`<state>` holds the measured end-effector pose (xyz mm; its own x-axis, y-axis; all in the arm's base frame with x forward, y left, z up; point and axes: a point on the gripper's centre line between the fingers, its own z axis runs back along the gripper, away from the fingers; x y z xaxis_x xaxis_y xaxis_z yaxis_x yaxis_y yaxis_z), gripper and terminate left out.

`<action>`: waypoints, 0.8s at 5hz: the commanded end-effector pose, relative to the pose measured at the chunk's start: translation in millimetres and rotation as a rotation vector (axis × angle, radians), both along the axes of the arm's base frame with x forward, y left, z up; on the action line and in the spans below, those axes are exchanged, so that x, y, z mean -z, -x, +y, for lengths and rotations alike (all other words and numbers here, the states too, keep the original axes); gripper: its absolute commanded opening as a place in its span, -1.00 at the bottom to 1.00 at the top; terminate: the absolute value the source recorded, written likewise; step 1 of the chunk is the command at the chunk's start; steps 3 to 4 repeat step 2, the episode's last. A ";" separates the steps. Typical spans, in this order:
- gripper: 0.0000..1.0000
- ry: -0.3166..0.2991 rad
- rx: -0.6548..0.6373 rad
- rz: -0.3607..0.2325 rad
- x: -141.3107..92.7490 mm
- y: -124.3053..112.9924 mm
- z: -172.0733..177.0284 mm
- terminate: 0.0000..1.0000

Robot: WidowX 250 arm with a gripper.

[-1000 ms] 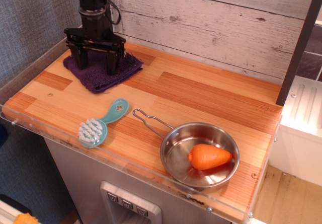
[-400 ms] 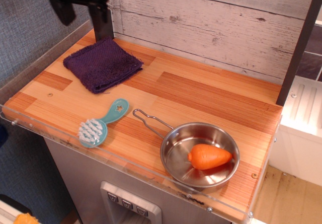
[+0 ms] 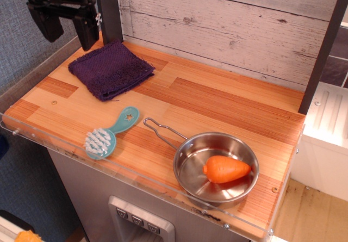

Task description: Place the violet cloth on the far left edge of the table

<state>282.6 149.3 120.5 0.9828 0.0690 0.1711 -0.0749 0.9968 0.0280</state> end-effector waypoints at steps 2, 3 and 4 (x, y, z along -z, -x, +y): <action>1.00 -0.063 0.153 0.016 -24.4 13.5 9.4 1.00; 1.00 -0.063 0.153 0.016 -24.4 13.5 9.4 1.00; 1.00 -0.063 0.153 0.016 -24.4 13.5 9.4 1.00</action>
